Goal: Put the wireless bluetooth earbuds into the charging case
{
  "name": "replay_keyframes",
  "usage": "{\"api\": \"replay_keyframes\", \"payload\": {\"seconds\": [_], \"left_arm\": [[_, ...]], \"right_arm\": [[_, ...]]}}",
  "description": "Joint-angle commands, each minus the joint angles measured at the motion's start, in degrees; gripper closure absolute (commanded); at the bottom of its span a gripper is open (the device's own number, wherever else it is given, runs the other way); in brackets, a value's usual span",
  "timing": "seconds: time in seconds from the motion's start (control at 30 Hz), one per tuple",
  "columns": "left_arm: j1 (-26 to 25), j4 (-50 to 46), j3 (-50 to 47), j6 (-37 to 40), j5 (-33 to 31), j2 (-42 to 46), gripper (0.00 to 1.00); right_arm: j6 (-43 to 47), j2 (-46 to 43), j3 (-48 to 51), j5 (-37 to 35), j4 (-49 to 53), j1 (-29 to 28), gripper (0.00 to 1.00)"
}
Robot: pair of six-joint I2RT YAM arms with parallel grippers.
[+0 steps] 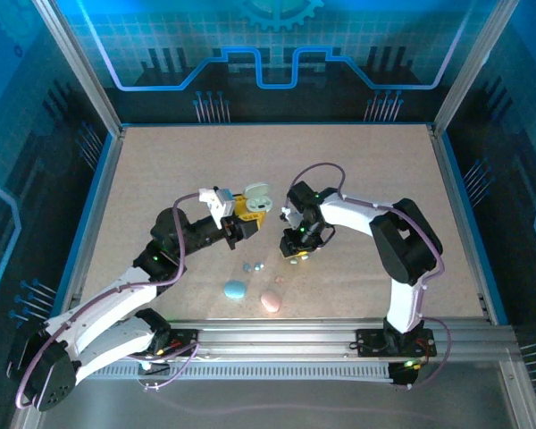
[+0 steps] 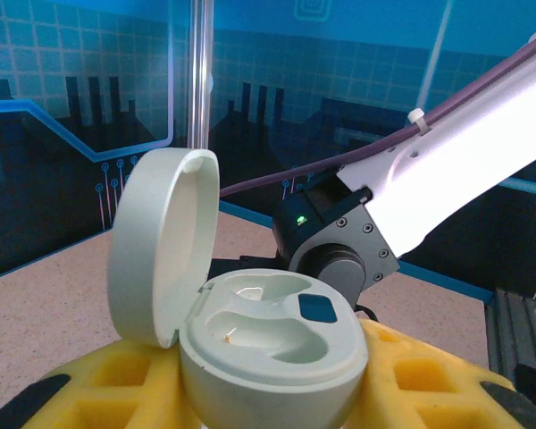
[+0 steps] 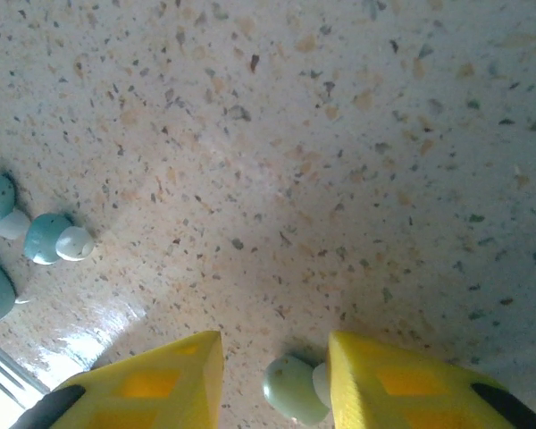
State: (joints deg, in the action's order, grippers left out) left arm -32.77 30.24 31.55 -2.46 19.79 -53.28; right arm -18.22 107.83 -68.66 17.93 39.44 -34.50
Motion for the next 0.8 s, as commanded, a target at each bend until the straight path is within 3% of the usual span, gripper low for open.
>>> {"api": "replay_keyframes", "payload": {"seconds": [0.0,0.4,0.77], "left_arm": [[0.31,0.96,0.67,1.05,0.95,0.37,0.68],[0.26,0.47,1.06,1.23,0.95,0.28,0.68],[0.22,0.35,1.29,1.06,1.10,0.68,0.68]], "right_arm": [[-0.28,-2.00,1.14,-0.15,2.44,-1.02,0.63],[0.11,-3.93,0.85,-1.25,5.18,-1.95,0.62],[4.23,-1.13,-4.84,-7.71,9.16,-4.39,0.62]]}}
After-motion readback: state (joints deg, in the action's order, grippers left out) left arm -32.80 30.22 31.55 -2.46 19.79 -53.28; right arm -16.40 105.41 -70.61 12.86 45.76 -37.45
